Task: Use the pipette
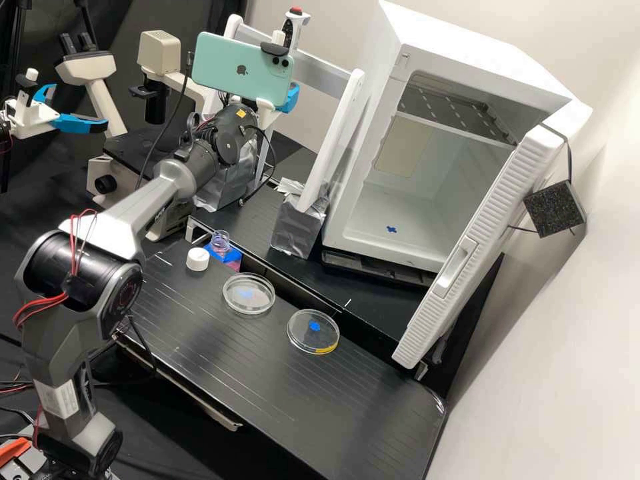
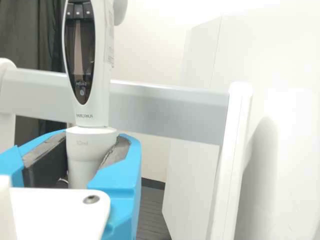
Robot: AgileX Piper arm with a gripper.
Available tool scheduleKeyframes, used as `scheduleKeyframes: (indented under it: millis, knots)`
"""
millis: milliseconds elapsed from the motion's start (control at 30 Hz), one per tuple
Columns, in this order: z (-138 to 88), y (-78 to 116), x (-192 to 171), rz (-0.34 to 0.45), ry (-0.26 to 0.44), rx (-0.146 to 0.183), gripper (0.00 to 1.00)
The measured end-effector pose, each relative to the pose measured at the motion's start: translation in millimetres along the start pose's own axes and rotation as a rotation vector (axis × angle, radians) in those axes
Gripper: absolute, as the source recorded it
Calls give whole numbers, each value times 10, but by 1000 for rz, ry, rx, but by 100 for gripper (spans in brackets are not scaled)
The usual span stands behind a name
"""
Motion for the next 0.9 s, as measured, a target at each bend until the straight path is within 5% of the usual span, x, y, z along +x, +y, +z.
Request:
scheduleKeyframes:
  millis: [467,900]
  knots:
    - [-123,-182,28,-58,6,9,0]
    - [-19,-316,141,-93,-30,8,0]
